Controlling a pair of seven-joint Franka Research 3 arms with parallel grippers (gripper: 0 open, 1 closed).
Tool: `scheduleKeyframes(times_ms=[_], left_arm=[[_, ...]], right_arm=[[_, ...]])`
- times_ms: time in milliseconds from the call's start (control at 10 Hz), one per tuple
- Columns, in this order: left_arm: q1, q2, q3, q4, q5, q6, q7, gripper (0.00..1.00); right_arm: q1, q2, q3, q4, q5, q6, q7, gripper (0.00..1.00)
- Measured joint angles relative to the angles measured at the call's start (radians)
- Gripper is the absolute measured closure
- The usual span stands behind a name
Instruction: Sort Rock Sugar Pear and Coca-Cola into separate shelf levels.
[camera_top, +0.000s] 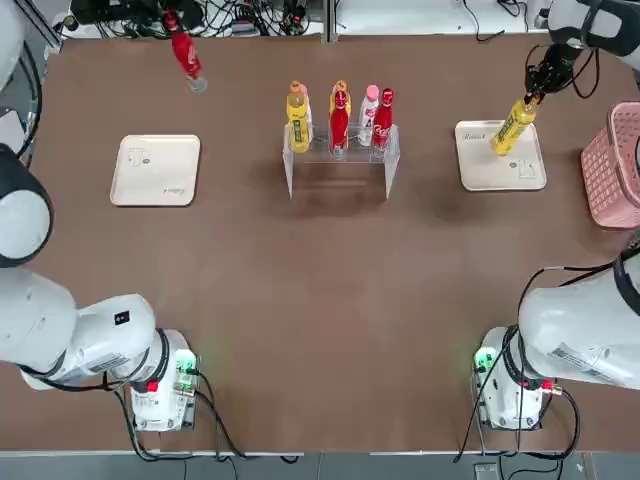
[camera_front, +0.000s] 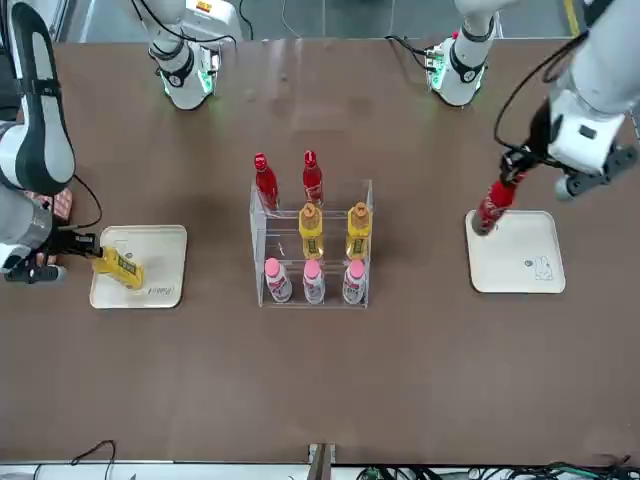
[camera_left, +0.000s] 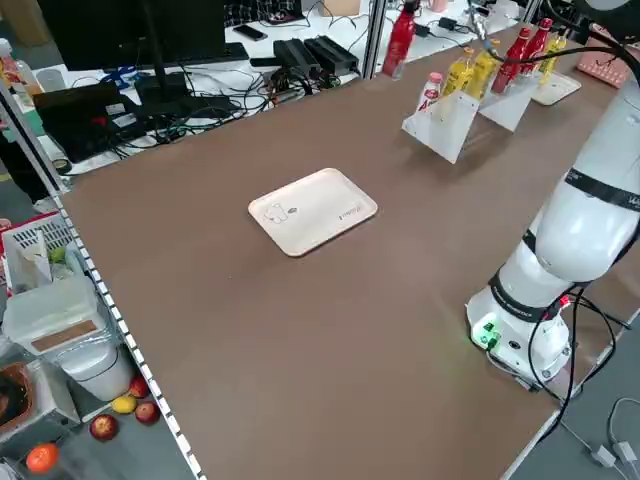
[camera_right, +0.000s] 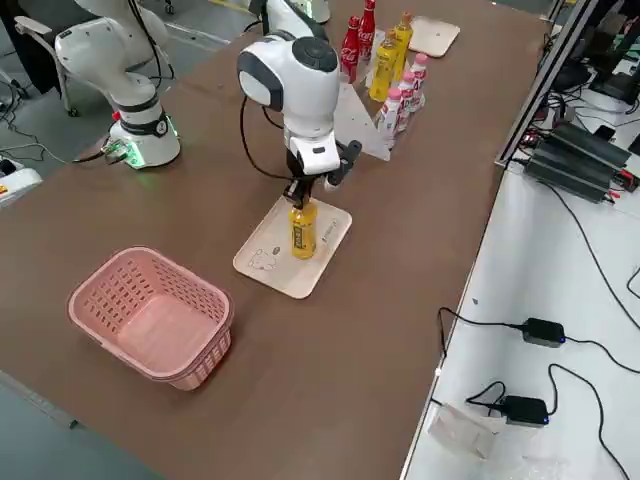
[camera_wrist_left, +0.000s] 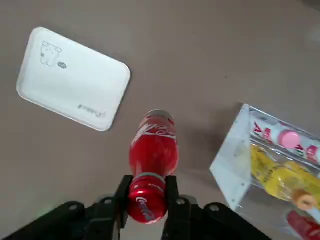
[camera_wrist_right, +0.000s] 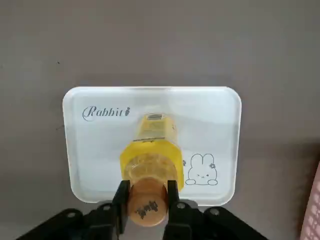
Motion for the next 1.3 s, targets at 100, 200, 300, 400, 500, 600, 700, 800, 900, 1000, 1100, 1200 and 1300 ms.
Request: scheduleKeyframes(times_ms=[100,200,300,400,500,600,700,800,900,1000,1100,1200,1300], left_arm=[[-0.001,0.006,-0.072,0.003,-0.002,-0.002,-0.084,0.68],[-0.003,0.014,-0.144,0.003,-0.004,-0.003,-0.138,0.68],[-0.006,0.021,-0.208,0.003,-0.004,-0.004,-0.189,0.68],[-0.015,0.026,-0.248,0.003,-0.005,-0.004,-0.246,0.68],[-0.035,0.038,-0.271,0.004,-0.005,-0.004,-0.299,0.68],[-0.064,0.055,-0.278,0.004,-0.005,0.002,-0.336,0.68],[-0.088,0.076,-0.279,0.004,-0.005,0.017,-0.357,0.68],[-0.108,0.106,-0.279,0.004,-0.005,0.041,-0.388,0.68],[-0.133,0.149,-0.278,0.003,0.000,0.090,-0.431,0.68],[-0.153,0.193,-0.278,0.003,0.014,0.145,-0.466,0.68],[-0.166,0.231,-0.278,0.004,0.036,0.178,-0.484,0.68],[-0.182,0.262,-0.277,0.004,0.065,0.189,-0.501,0.68],[-0.204,0.285,-0.278,0.014,0.095,0.192,-0.536,0.68]], right_arm=[[0.010,0.000,0.003,0.021,0.000,-0.031,0.000,0.66],[0.026,-0.002,0.004,0.071,0.000,-0.106,0.001,0.66],[0.041,-0.006,0.004,0.135,0.000,-0.196,0.001,0.66],[0.054,-0.011,0.004,0.192,0.000,-0.270,0.002,0.66],[0.071,-0.016,0.004,0.245,0.001,-0.333,0.008,0.66],[0.096,-0.019,0.005,0.301,0.002,-0.396,0.028,0.66],[0.133,-0.021,0.006,0.364,0.005,-0.466,0.064,0.66],[0.180,-0.023,0.007,0.423,0.010,-0.528,0.105,0.66],[0.235,-0.025,0.008,0.478,0.017,-0.581,0.157,0.66],[0.284,-0.027,0.009,0.522,0.025,-0.618,0.209,0.66],[0.328,-0.028,0.009,0.557,0.036,-0.644,0.261,0.66],[0.368,-0.028,0.009,0.585,0.050,-0.657,0.313,0.66],[0.404,-0.028,0.009,0.610,0.060,-0.664,0.361,0.66]])
